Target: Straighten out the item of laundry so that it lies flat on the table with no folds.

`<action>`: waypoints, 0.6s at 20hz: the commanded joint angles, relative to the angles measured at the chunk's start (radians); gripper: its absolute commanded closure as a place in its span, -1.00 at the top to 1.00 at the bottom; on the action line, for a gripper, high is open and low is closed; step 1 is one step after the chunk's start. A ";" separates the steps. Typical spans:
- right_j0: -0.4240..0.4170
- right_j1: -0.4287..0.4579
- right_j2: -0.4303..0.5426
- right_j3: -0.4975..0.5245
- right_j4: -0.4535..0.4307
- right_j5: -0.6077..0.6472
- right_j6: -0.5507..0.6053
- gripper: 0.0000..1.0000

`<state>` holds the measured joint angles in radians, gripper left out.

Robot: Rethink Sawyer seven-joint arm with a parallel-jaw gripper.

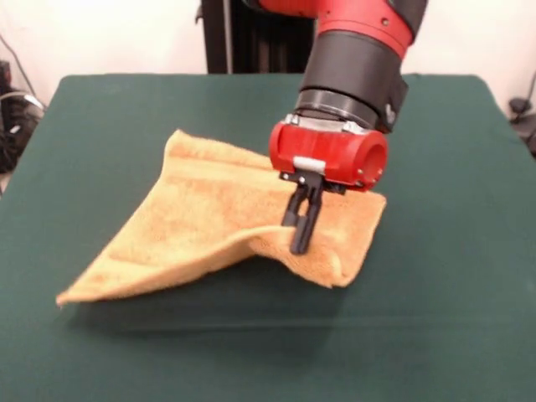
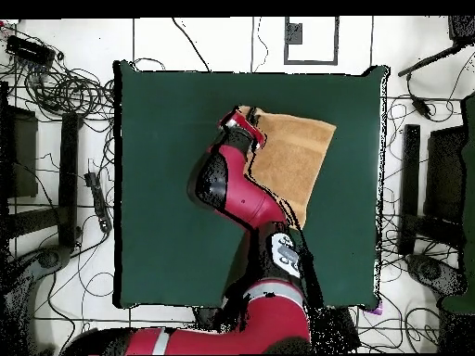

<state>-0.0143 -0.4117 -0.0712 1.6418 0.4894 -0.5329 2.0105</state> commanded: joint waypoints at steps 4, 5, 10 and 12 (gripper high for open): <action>0.042 0.045 0.095 -0.126 0.061 0.168 0.110 -1.00; 0.057 0.052 0.066 -0.127 0.079 0.164 0.095 -1.00; 0.109 0.092 -0.077 -0.110 0.116 0.125 0.028 -1.00; 0.111 0.109 -0.108 -0.110 0.097 0.092 0.024 -1.00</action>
<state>0.0508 -0.3561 -0.1262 1.5495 0.5364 -0.4605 2.0105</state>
